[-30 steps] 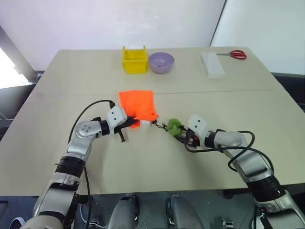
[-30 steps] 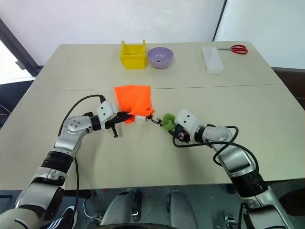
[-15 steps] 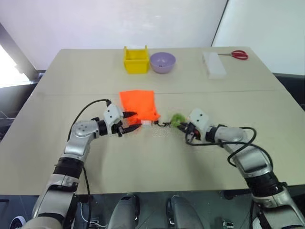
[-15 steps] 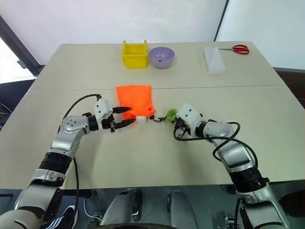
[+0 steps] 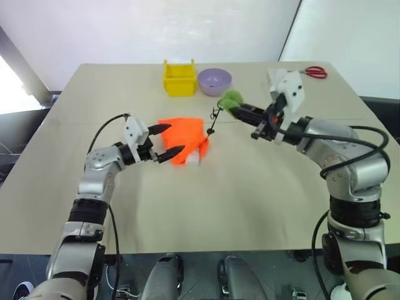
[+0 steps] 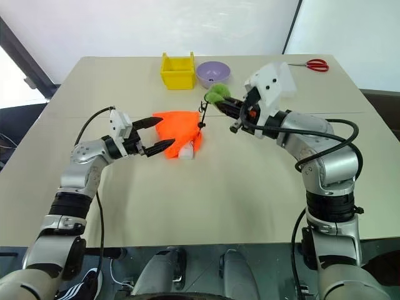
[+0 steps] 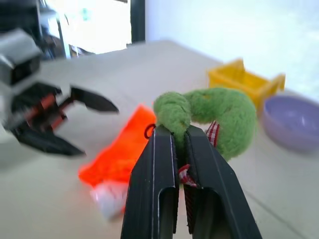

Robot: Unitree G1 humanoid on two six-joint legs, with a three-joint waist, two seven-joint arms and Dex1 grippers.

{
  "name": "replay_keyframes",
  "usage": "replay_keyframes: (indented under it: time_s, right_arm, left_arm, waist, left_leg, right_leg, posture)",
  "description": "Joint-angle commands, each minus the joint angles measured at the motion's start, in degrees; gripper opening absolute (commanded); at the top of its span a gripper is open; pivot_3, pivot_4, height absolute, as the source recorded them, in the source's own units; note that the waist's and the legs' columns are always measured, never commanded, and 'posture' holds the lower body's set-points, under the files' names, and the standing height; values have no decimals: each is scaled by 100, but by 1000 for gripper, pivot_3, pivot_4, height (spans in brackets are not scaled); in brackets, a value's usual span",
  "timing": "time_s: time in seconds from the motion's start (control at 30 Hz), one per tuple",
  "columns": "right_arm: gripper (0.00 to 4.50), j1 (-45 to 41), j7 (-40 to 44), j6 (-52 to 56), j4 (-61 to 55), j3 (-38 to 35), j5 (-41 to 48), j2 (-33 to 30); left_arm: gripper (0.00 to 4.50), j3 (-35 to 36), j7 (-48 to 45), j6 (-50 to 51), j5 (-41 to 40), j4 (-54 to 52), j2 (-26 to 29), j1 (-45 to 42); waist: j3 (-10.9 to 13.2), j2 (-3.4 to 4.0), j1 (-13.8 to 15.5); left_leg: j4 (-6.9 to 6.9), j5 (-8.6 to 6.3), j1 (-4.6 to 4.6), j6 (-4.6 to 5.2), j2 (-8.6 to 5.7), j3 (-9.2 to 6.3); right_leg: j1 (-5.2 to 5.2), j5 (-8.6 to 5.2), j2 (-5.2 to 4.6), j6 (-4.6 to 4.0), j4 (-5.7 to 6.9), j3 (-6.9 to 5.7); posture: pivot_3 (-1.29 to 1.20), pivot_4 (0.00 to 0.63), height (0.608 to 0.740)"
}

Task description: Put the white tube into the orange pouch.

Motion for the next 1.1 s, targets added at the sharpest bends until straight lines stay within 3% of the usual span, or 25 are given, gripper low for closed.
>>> replay_keyframes:
  time_s: [0.03, 0.63, 1.1]
  right_arm:
    - [0, -146, -167, 77, -222, -18, 221, 104]
    - [0, 21, -445, -78, -419, 529, 147, 32]
    - [0, 88, -458, -180, -315, 561, 140, -43]
  left_arm:
    - [4411, -170, 141, 97, -17, -271, -320, -186]
    - [4411, -900, 3001, 260, 1263, -2050, -1889, 1059]
    - [4411, -942, 3008, 286, 1212, -2089, -1735, 996]
  waist:
    - [0, 0, -4]
    - [0, 0, -8]
    - [0, 0, -6]
  left_leg:
    - [-2, 0, -4, 1, -2, 1]
    - [7, 1, -19, 2, -1, 0]
    - [8, 1, -19, 2, 0, 1]
  right_leg:
    - [-4, 0, -2, 0, 0, 0]
    - [-19, 2, 11, 4, 10, 0]
    - [-18, 2, 16, 3, 10, -1]
  posture:
    - [0, 150, 740]
    - [0, 150, 740]
    - [0, 150, 740]
